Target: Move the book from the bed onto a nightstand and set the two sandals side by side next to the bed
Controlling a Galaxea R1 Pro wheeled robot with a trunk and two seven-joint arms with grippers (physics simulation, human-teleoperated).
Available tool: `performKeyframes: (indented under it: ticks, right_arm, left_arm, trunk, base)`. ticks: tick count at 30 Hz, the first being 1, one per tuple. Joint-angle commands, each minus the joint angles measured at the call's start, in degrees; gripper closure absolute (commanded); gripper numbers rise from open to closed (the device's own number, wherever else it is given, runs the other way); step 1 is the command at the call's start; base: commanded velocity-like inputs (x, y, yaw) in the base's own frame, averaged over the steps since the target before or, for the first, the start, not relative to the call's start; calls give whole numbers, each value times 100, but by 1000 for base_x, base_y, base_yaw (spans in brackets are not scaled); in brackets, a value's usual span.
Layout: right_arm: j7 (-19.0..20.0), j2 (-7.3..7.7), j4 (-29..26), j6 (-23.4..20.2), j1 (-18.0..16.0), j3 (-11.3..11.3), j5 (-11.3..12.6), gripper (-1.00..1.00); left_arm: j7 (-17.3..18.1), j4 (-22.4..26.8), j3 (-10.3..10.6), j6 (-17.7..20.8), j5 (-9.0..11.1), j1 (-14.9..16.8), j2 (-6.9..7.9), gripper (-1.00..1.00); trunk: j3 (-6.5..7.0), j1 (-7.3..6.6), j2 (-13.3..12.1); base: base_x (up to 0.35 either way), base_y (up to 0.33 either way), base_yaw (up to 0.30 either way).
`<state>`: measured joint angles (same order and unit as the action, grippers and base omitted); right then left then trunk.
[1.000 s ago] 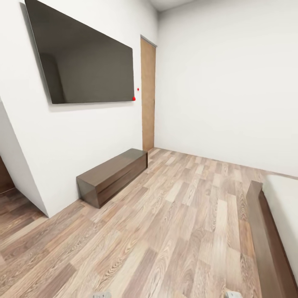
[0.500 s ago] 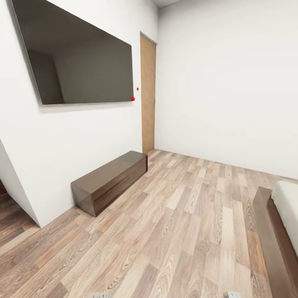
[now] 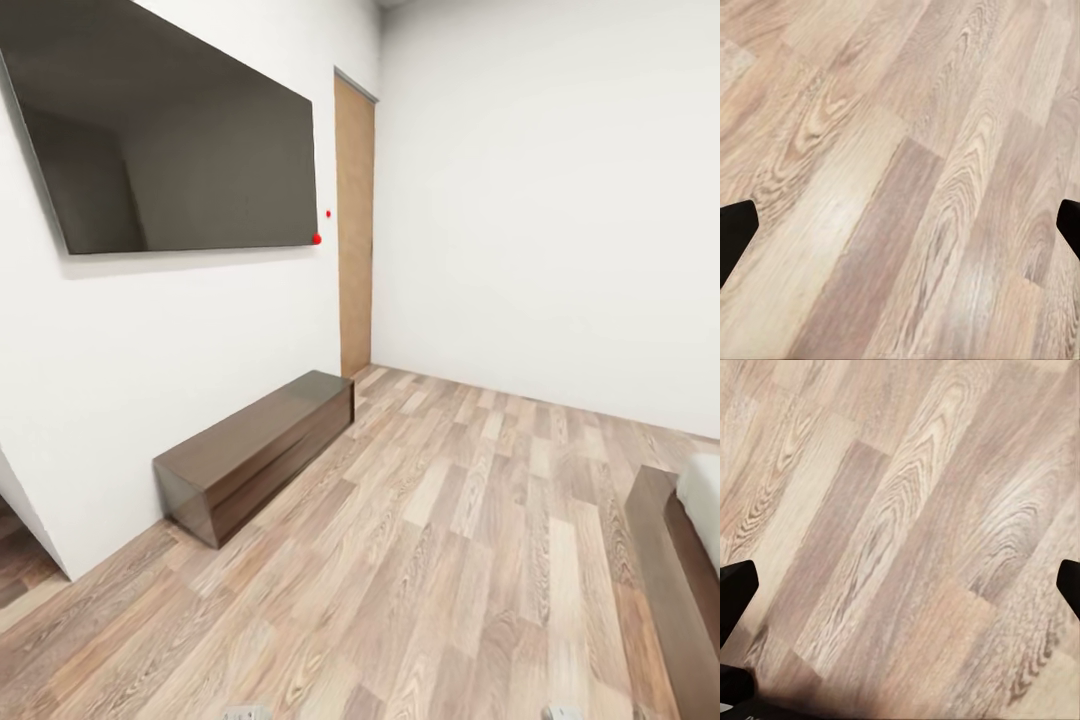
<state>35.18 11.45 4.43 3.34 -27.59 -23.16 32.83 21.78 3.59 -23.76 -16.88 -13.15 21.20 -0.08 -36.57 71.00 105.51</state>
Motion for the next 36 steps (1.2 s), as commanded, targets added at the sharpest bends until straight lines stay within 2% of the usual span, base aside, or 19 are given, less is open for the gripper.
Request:
performKeyframes:
  ticks: [1,10,36]
  right_arm:
    - [32,-3,23,35,-9,-48,39,-100]
    - [26,-5,23,35,-9,-49,39,-100]
    - [24,-10,23,35,-9,-49,39,-100]
  left_arm:
    - [13,1,-50,-17,-56,3,-1,-100]
    - [13,1,-50,-17,-56,0,-1,-100]
    - [14,1,-49,-17,-56,1,-1,-100]
  trunk:
    - [-6,3,3]
    - [-6,3,3]
    - [-6,3,3]
  base:
    - [331,0,-139]
    - [332,0,-178]
    - [332,0,-6]
